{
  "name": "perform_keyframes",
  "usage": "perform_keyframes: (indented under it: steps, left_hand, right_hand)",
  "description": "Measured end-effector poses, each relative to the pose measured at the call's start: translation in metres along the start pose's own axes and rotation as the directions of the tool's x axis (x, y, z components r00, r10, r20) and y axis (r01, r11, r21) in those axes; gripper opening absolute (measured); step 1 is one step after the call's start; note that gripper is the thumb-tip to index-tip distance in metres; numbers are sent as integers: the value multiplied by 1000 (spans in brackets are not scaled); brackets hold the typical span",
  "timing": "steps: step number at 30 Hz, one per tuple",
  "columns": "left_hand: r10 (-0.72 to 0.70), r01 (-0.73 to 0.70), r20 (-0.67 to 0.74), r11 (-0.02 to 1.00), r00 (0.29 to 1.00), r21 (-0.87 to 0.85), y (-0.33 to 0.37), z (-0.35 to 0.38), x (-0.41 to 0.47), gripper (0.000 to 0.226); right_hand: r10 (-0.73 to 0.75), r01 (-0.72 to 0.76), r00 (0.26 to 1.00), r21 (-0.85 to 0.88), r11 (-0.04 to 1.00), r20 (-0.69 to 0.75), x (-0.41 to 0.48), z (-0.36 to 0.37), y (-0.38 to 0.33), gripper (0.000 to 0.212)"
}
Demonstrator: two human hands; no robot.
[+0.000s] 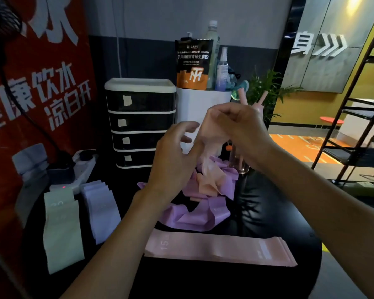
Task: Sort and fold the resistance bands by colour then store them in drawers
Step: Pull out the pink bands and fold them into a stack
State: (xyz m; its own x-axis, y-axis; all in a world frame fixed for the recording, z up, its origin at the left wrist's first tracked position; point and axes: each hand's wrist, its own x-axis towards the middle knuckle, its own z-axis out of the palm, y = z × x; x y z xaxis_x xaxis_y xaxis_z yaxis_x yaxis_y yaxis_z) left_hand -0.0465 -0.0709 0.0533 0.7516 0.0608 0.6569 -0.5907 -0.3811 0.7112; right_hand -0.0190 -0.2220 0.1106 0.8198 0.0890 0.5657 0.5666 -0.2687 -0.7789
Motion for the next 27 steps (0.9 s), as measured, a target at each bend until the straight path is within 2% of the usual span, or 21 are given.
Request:
perform_keyframes:
  steps: [4,8,13,19,21,24,27]
  left_hand:
    - [-10,9,-19,999,1000,-37,9,-2,4,9]
    - [-9,9,-3,997,1000,-77,11,-3,7,19]
    - [15,-24,-63,990,998,-136,16,-8,12,7]
    - [33,-38,-72,997,997,-65,22,-15,23,11]
    - [29,-34,-66,996,997,-79,23,-17,24,11]
    - [32,-37,-69,997,997,-69,22,-21,28,14]
    - [48,-51,-52,997,998,-57,20,-25,29,13]
  right_hand:
    - [40,-41,999,29,999,8,-3,-1,-4,19]
    - [55,-56,998,62,997,12,-7,-3,-4,16]
    - [124,-119,990,-72,990,73,-9,-9,2,23]
    - [143,-134,985,-86,987,100,-18,-9,7,35]
    - [129,-110,983,-145,983,129,-21,-8,8,29]
    - [120,-101,986,-157,982,113,-23,-5,9,2]
    - [121,-106,988,-149,983,94,-24,-5,12,18]
